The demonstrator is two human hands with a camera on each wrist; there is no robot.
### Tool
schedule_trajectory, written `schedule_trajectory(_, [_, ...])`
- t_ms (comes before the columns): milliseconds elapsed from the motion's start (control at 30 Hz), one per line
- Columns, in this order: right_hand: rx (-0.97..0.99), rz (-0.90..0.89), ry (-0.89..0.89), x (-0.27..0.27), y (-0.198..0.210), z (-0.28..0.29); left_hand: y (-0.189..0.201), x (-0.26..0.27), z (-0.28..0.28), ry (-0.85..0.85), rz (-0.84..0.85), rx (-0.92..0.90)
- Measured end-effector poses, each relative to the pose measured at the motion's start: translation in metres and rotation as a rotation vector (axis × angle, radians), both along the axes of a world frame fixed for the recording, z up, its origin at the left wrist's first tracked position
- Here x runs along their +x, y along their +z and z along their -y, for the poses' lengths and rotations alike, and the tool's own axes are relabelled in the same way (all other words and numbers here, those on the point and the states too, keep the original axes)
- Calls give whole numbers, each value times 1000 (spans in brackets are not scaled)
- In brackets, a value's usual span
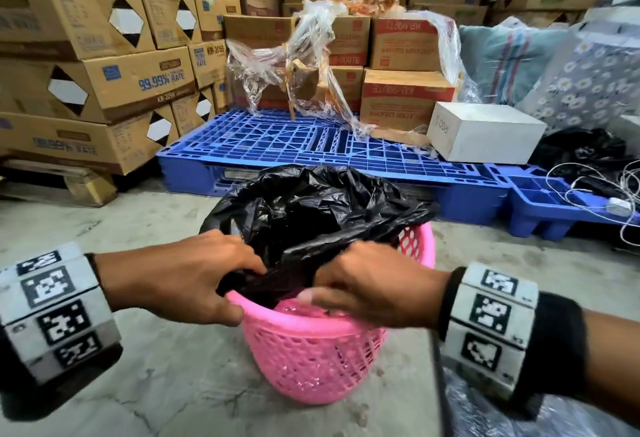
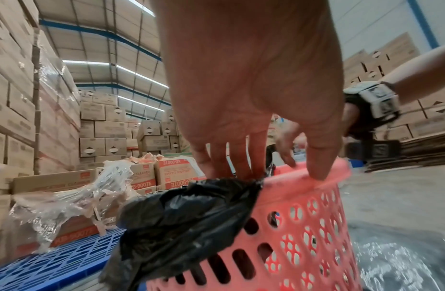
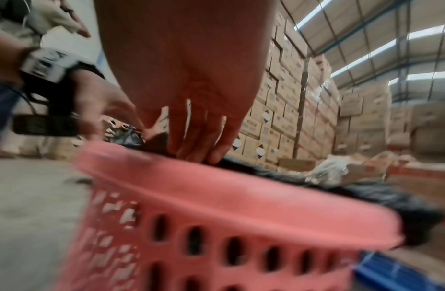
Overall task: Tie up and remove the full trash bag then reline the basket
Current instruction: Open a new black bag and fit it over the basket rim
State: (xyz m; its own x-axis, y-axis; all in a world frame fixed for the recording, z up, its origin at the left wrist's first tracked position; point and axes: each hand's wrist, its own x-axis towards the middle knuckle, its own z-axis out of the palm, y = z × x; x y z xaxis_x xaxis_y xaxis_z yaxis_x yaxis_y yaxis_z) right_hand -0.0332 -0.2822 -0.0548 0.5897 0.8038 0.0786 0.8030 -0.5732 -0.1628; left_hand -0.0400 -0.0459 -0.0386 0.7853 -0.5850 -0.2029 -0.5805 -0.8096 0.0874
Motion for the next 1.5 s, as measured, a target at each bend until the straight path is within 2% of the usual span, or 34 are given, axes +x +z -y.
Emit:
schedule_trajectory(67, [37, 103, -87, 20, 8, 16, -5, -4, -2, 9, 2, -59])
schedule_trajectory(133, [-102, 163, -194, 47, 15, 36, -9, -8, 1, 14, -5, -107])
schedule_trajectory(200, [-263, 84, -242, 65, 17, 47, -11, -10, 8, 13, -14, -135])
schedule_trajectory(233, [-285, 48, -222, 69, 17, 50, -13, -11, 12, 23, -18, -159])
schedule_trajectory(367, [-208, 31, -166, 60, 12, 58, -17, -16, 19, 37, -10, -207])
schedule_trajectory(533, [-63, 79, -47, 36, 6, 89, -20, -25, 20, -46, 112, -282])
schedule_trajectory(667, [-14, 147, 4, 19, -2, 107, -24, -37, 22, -121, 283, -240])
schedule_trajectory(800, [53, 297, 0, 8, -16, 107, -27, -36, 17, -159, 344, -168])
schedule_trajectory(967, [141, 416, -96, 4, -35, 81, -24, -10, -2, -76, 429, -63])
schedule_trajectory(1133, [155, 523, -135, -2, -49, 77, -27, -17, -3, -96, 426, 10])
schedule_trajectory(1267, [157, 560, -98, -4, -59, 86, -44, -38, 1, -129, 496, 81])
schedule_trajectory(1400, [140, 566, -26, -6, -63, 95, -82, -53, -7, -124, 363, 227])
schedule_trajectory(1500, [65, 603, 52, -10, -71, 101, -80, -51, -7, -56, 372, 78])
